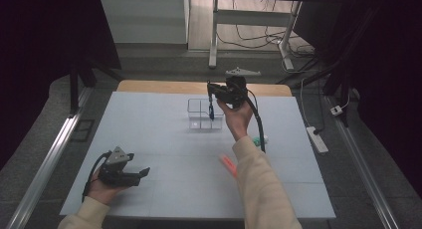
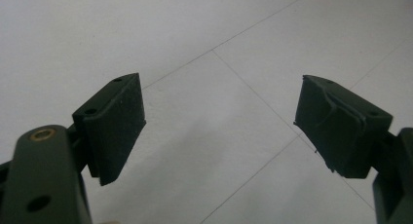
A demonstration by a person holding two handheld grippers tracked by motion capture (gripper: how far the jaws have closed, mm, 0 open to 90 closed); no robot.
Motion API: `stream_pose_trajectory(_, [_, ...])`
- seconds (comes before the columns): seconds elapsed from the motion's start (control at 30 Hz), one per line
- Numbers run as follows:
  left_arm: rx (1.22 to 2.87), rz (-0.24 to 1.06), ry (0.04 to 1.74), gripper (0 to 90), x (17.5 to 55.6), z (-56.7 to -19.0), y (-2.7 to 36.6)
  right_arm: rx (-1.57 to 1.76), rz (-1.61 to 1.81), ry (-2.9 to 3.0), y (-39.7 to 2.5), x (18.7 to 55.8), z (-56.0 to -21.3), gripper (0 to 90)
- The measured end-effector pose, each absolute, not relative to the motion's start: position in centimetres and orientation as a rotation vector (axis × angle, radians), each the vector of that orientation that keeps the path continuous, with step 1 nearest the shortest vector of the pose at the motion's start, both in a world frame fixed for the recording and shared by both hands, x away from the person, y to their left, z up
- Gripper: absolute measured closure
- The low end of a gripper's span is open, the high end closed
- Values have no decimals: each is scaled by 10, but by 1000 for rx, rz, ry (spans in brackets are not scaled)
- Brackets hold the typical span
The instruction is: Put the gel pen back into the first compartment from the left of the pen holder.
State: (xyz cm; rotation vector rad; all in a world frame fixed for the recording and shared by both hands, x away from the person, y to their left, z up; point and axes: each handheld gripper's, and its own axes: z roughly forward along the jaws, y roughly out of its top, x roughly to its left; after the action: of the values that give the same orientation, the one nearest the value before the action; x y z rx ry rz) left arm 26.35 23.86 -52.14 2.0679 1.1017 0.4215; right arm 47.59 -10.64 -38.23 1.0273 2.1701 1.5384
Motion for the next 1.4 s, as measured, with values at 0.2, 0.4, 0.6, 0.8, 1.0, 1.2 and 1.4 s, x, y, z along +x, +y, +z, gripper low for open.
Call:
stream_pose_trajectory(0.2, [2064,420,1102,182,263,-521,239,1024,1564,2154,-100,480,-376,799])
stream_pose_trajectory(0.4, [2065,421,1100,182,263,-521,239,1018,1576,2149,-91,483,-374,799])
stream_pose_trajectory(0.6, [2064,418,1101,182,263,-521,239,1017,1585,2152,-82,489,-375,799])
stream_pose_trajectory(0.8, [2064,418,1100,182,263,-521,240,1017,1599,2143,-72,496,-373,800])
stream_pose_trajectory(1.0, [2062,419,1102,183,263,-521,240,1022,1621,2121,-65,503,-371,799])
stream_pose_trajectory(1.2, [2066,422,1101,183,262,-522,240,1025,1638,2103,-60,509,-369,799])
stream_pose_trajectory(1.4, [2069,423,1102,183,262,-522,241,1033,1622,2111,-56,513,-377,781])
